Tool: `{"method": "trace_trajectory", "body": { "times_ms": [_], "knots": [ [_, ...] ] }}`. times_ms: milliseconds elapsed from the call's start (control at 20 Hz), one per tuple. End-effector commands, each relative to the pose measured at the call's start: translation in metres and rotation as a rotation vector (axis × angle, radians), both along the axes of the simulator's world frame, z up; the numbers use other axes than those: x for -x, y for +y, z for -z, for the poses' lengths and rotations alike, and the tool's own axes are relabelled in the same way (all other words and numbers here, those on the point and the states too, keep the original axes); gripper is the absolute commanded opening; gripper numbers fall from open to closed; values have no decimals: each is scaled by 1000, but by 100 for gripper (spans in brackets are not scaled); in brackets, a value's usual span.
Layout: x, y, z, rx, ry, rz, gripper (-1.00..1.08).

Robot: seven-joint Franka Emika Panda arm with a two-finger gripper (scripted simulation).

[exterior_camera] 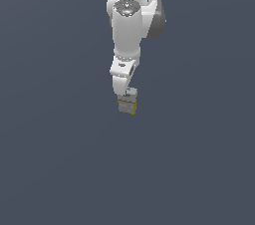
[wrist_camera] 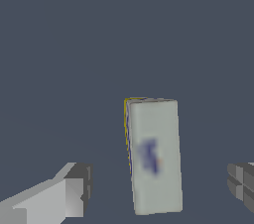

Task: Pick up the object and move it to a goal position.

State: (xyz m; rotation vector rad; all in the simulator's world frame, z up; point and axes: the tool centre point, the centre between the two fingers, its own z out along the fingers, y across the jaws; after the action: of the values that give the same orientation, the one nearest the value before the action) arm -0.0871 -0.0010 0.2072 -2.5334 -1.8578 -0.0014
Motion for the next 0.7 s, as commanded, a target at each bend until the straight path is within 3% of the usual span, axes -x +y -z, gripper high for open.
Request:
{"method": "trace_trajectory", "body": {
  "times_ms": [0, 650],
  "knots": [
    [1, 0, 2, 0, 0, -31, 100],
    [2, 0, 12, 1, 1, -60, 100]
  ]
}}
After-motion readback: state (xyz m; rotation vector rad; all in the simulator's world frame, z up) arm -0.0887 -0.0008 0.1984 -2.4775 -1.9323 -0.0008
